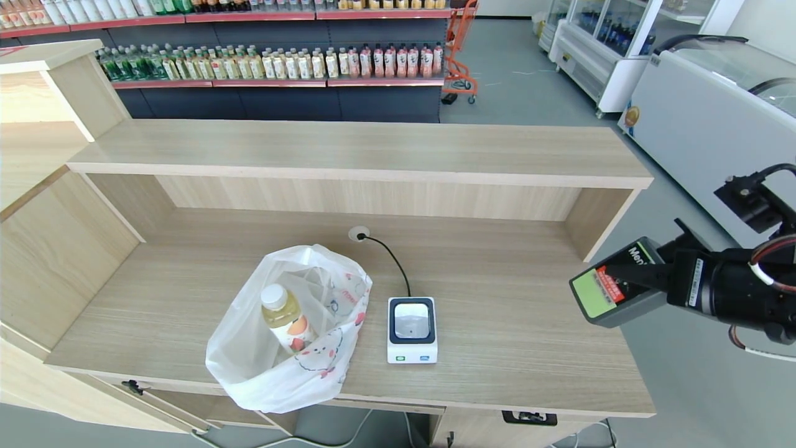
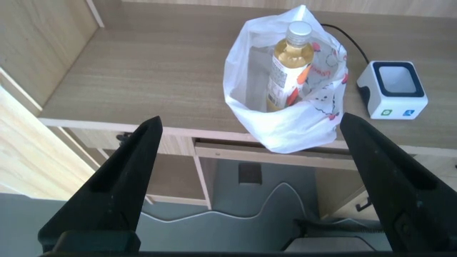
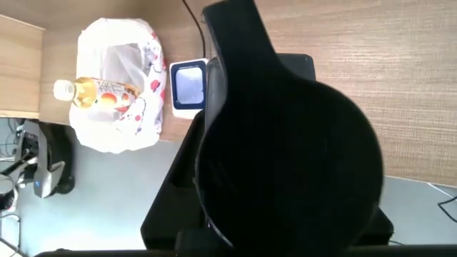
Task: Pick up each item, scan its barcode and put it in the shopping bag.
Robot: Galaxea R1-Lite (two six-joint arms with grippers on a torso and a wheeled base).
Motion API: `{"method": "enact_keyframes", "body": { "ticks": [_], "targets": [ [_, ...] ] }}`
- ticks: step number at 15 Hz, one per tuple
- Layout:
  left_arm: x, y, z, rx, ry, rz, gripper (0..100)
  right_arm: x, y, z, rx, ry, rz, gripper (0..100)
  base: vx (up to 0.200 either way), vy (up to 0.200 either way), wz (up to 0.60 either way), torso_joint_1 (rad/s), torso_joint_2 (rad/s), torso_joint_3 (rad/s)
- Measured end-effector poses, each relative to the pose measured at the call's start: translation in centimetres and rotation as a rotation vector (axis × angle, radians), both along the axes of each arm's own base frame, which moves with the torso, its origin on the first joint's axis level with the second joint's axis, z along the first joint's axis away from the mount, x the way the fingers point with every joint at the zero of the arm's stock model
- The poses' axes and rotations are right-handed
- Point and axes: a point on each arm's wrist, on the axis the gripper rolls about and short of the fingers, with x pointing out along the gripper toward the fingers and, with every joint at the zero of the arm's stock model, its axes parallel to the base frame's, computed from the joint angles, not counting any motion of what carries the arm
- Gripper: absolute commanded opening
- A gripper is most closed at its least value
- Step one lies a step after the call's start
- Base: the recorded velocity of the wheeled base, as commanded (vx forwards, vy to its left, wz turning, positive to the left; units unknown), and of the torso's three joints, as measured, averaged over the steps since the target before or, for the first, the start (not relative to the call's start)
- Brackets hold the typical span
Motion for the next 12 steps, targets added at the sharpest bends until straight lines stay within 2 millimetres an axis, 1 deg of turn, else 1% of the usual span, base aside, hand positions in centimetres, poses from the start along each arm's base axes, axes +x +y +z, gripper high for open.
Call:
{"method": "enact_keyframes", "body": {
  "ticks": [4,10,12],
  "targets": [
    [0.0,0.0,0.0,0.0,0.0,0.0,100,0.38,0.09,-1.02,-0.012,0.04,0.004,0,0.0,0.0,0.0,0.0,0.0,0.0],
    [0.0,0.0,0.0,0.0,0.0,0.0,100,0.16,0.15,-1.01,-0.008,0.04,0.017,0,0.0,0.0,0.0,0.0,0.0,0.0],
    [0.0,0.0,0.0,0.0,0.0,0.0,100,0.27,0.36,-1.05,-0.004,0.043,0.035,0,0.0,0.2,0.0,0.005,0.0,0.005]
  ]
}}
